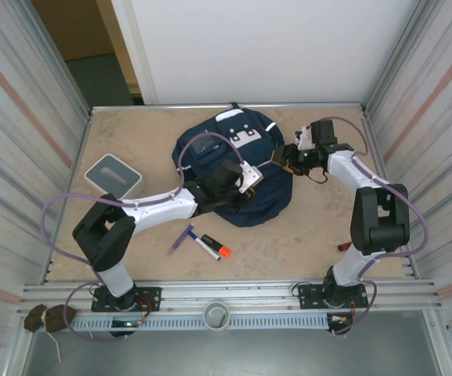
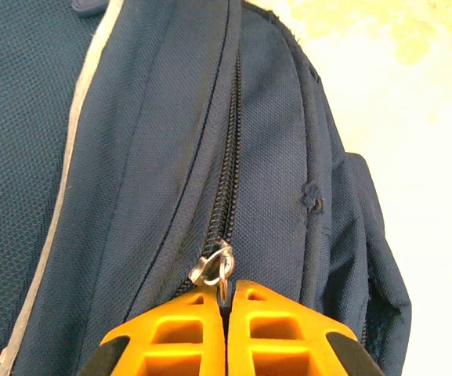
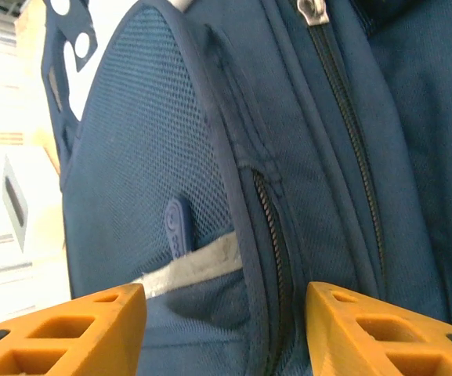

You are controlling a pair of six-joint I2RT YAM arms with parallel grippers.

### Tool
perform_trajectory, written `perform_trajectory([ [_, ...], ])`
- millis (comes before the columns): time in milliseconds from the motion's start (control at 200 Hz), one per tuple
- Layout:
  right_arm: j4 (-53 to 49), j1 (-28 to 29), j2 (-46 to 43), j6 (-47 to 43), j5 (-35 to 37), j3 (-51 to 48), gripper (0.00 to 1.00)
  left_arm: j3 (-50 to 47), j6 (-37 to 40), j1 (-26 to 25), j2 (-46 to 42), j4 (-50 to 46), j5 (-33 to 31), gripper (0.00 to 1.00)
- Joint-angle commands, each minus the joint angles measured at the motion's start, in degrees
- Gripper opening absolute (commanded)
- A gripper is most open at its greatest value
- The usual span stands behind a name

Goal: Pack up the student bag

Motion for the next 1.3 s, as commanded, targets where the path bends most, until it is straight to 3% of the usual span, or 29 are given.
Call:
perform_trajectory([
  [0,4.91,1.31,-1.01,3.15,-1.28,-2.10,0.52,1.84,0.08,0.03,0.22,0.66,0.76,0.00],
  [40,5.79,1.69,-0.70,3.39,-1.57,-2.16,0.47,1.53,0.15,0.07,0.07,0.54,0.32,0.00],
  [175,3.57,1.15,-0.41,0.98,1.14,-1.00,0.13,0.19,1.07,0.14,-1.65,-1.57,-2.60,0.00],
  [306,1.01,-2.00,-1.83,-1.93,0.95,-0.74,0.00,-4.72,1.71,3.23,-6.37,-3.05,-5.22,0.00],
  [516,-1.70,-3.68,-1.80,-4.87,-0.82,0.76,0.00,-15.55,1.14,12.70,-14.29,-3.18,-4.67,0.00],
  [696,-0.30,-3.51,-0.96,-4.07,-2.43,1.52,0.00,-19.05,0.35,18.69,-16.63,-3.17,-3.15,0.00],
  [852,-2.27,-3.34,0.70,-6.40,-4.95,3.66,0.00,-16.64,-1.21,22.06,-14.43,-2.30,-3.83,0.00],
  [1087,-7.54,-2.29,4.18,-11.07,-7.15,8.24,0.00,-5.39,-2.24,22.66,-3.05,-6.52,-4.61,0.00],
  [1197,-8.87,-2.05,5.34,-11.72,-6.96,9.72,0.00,-4.99,-2.28,22.66,-3.89,-6.11,-2.60,0.13],
  [1298,-9.36,-1.86,5.18,-11.34,-7.11,10.62,0.00,-9.26,0.12,22.45,-9.44,-2.58,2.05,0.37],
])
